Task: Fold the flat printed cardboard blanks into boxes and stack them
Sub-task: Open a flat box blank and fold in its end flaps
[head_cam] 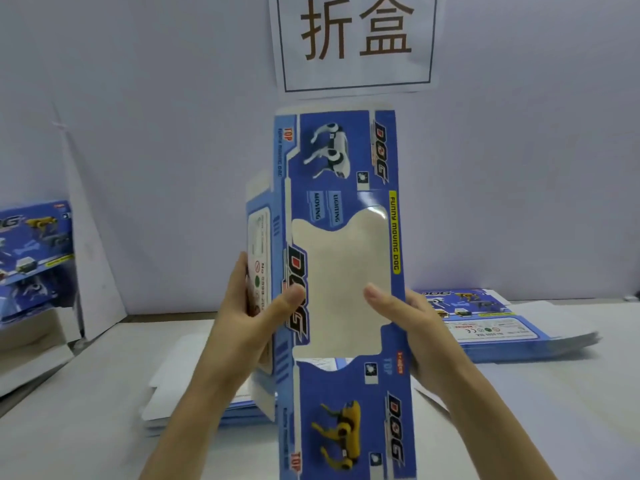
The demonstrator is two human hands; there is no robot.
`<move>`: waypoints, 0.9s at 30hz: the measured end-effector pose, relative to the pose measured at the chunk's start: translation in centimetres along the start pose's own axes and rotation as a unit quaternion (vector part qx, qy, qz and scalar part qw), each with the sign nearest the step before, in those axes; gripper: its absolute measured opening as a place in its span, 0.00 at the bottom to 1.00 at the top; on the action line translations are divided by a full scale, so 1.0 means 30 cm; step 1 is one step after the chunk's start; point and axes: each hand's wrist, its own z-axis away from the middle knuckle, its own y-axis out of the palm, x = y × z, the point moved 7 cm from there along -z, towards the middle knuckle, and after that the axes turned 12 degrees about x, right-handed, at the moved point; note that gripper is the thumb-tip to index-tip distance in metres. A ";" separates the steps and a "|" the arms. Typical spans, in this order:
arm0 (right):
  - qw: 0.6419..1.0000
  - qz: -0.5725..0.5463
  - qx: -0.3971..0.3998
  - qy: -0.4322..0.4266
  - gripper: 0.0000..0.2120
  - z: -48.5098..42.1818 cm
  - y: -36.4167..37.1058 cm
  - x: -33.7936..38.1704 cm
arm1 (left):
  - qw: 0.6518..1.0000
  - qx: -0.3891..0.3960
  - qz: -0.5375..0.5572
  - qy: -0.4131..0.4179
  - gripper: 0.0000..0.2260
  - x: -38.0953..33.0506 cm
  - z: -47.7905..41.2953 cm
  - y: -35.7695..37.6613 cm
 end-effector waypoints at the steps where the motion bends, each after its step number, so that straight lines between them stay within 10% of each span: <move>1: 1.000 0.003 -0.002 0.004 0.15 0.002 -0.005 -0.001 | 1.000 0.015 -0.011 -0.005 0.47 0.002 0.001 0.001; 17: 0.999 0.037 -0.023 -0.003 0.18 0.014 -0.051 0.015 | 1.000 -0.012 0.012 -0.025 0.49 0.029 0.006 0.000; 27: 0.993 0.082 -0.081 -0.041 0.14 0.009 -0.057 0.023 | 0.996 -0.082 0.011 -0.013 0.24 0.037 0.004 -0.047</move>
